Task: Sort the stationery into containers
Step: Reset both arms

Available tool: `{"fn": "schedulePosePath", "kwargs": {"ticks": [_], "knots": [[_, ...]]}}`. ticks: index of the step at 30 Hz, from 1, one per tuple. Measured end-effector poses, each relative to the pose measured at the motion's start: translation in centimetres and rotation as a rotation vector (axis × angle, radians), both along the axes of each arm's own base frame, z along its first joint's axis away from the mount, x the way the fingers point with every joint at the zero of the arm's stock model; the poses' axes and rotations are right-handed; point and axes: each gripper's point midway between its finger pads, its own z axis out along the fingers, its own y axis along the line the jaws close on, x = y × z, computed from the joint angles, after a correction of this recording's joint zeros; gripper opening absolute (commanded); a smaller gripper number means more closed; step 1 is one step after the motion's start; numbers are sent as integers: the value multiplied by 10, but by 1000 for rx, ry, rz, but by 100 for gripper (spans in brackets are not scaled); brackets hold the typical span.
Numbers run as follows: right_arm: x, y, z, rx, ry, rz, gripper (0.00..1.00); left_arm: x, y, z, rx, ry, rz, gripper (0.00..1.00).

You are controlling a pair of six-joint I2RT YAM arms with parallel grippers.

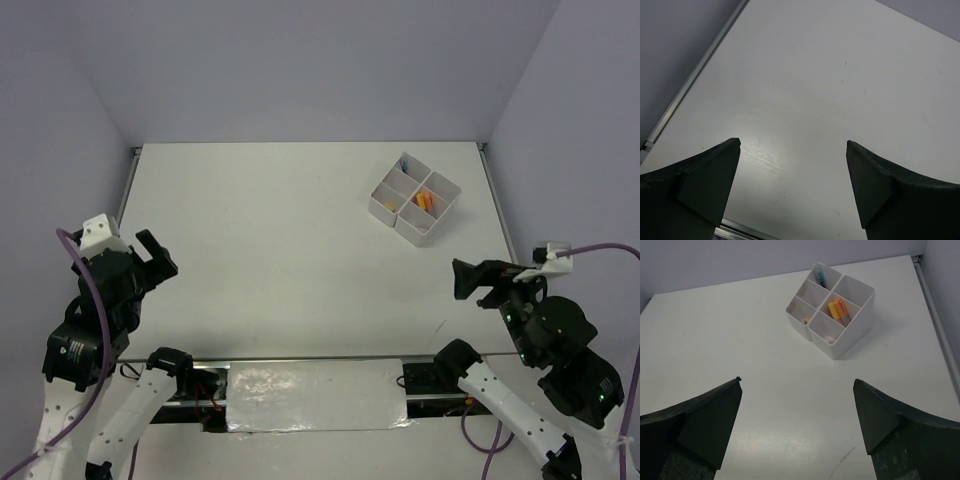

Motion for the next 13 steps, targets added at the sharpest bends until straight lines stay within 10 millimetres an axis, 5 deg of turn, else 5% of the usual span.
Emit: {"fn": "schedulePosePath", "kwargs": {"ticks": [7, 13], "knots": [[-18, -12, 0, -2, -48, 14, 100, -27, 2, 0, -18, -32, -24, 99], [-17, -8, -3, -13, -35, 38, 100, -30, 1, -4, -19, -16, -35, 99]]}}
